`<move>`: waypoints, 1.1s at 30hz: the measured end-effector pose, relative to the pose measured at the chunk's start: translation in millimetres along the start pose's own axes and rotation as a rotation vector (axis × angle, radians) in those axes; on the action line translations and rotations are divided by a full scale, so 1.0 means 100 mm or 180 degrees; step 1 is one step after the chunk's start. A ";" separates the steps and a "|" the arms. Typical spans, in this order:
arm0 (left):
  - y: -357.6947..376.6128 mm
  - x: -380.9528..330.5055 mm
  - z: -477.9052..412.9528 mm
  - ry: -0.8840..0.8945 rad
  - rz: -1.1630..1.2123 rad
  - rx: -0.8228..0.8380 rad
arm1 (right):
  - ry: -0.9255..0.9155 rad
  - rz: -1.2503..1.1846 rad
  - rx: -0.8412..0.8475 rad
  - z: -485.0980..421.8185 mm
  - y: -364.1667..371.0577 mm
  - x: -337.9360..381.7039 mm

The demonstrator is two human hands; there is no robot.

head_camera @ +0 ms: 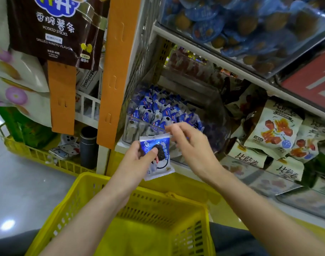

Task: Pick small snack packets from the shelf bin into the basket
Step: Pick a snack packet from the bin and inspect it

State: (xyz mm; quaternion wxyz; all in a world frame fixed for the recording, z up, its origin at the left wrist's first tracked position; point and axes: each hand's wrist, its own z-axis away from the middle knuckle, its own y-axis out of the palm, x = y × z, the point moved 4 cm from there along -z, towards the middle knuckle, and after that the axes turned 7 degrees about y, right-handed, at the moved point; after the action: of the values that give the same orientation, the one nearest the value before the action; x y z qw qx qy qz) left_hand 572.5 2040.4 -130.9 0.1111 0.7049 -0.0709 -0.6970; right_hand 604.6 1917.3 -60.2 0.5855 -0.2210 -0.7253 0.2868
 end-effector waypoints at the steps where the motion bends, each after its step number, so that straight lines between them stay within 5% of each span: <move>1: 0.01 0.02 0.01 0.0012 -0.0045 0.0026 | 0.0082 -0.0114 0.0141 0.09 0.06 -0.02; 13: 0.07 0.15 0.10 0.0152 -0.0587 0.0205 | 0.0607 -0.1329 0.0456 0.32 0.26 -0.53; 21: 0.07 0.27 0.12 -0.0167 -0.0414 0.0047 | -0.0501 0.0230 -0.0164 0.38 0.25 -0.49; 28: 0.04 0.10 0.16 0.0950 -0.1031 -0.0156 | 0.0755 -0.0867 0.0047 0.39 0.29 -0.59; 33: 0.07 0.07 0.22 0.1121 -0.1251 0.0155 | 0.0625 -0.0948 -0.0105 0.44 0.24 -0.54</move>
State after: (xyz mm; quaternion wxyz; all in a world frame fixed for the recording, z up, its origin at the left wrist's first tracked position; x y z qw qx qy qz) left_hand 551.5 2030.6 -135.9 -0.0328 0.8181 0.0710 -0.5698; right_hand 573.4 1892.6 -122.2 0.6859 -0.1476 -0.6939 0.1620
